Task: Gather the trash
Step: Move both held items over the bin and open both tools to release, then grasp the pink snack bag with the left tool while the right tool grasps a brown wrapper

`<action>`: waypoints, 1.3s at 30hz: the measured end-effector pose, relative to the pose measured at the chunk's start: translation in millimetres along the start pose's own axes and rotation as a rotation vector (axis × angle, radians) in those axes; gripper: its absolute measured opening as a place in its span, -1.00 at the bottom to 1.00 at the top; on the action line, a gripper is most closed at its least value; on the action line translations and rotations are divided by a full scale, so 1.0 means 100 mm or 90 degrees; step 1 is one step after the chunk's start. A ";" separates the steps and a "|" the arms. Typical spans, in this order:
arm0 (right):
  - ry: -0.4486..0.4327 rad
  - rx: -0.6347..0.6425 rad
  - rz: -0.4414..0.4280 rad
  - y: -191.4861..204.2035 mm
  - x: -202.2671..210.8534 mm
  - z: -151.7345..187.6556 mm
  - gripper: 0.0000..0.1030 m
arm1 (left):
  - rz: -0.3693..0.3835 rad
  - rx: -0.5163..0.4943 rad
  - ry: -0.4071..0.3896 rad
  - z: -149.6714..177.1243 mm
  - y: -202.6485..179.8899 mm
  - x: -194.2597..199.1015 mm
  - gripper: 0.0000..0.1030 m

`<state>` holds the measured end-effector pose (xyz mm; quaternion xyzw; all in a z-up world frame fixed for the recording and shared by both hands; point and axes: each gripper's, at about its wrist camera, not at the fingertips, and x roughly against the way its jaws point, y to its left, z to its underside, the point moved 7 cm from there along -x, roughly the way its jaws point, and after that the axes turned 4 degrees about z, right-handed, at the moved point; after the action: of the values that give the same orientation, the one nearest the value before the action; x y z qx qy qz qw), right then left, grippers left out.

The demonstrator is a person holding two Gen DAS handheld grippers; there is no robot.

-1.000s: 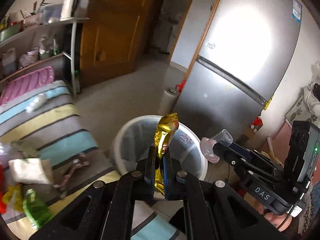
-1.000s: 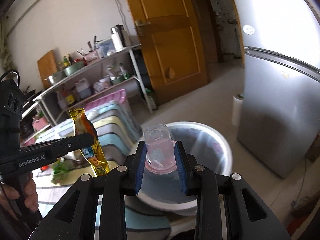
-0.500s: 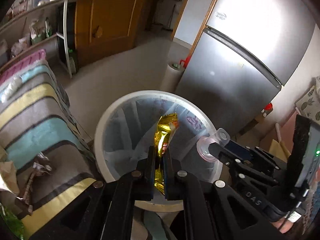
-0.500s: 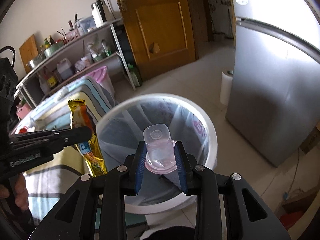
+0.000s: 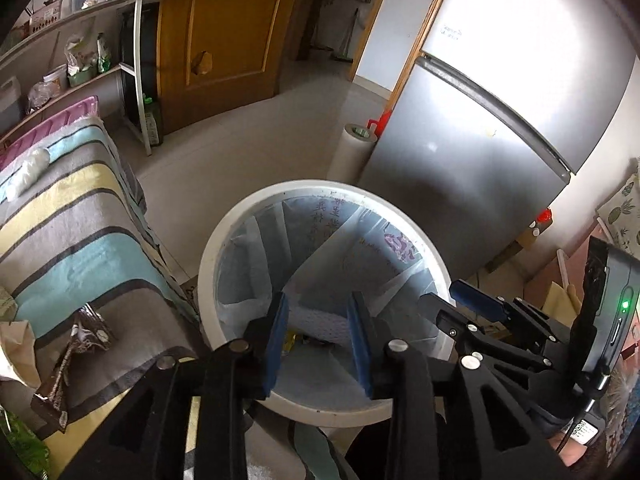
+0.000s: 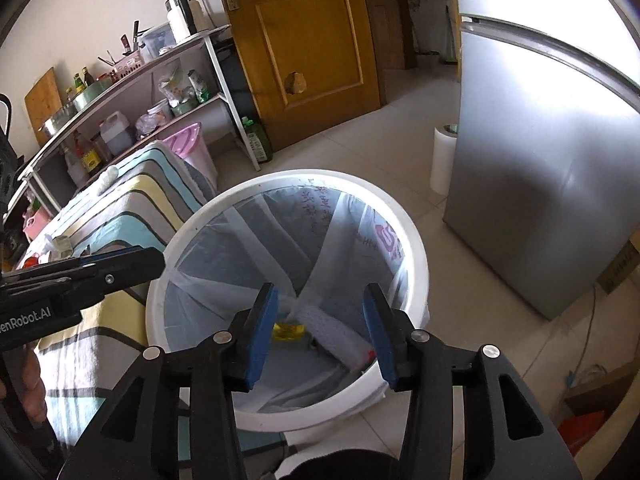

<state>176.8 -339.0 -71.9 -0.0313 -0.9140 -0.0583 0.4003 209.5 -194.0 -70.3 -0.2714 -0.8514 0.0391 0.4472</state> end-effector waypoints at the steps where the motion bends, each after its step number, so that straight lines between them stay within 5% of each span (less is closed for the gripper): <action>1: -0.001 0.000 0.001 0.00 0.01 0.00 -0.10 | 0.000 0.004 -0.002 0.00 0.01 0.02 -0.17; 10: -0.050 0.004 0.003 0.15 0.35 -0.06 -0.10 | -0.028 0.012 -0.061 0.01 0.15 0.49 0.10; 20: -0.101 0.048 -0.064 0.80 0.73 -0.14 -0.05 | -0.092 0.040 -0.132 0.17 0.61 1.16 0.20; 39: -0.030 0.128 -0.192 2.11 0.35 0.03 0.00 | -0.233 0.195 -0.199 0.83 2.06 2.16 0.39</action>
<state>173.0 -128.6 -30.5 0.1453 -0.9185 -0.0251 0.3669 134.5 102.6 -24.1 -0.0330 -0.9291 0.1272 0.3456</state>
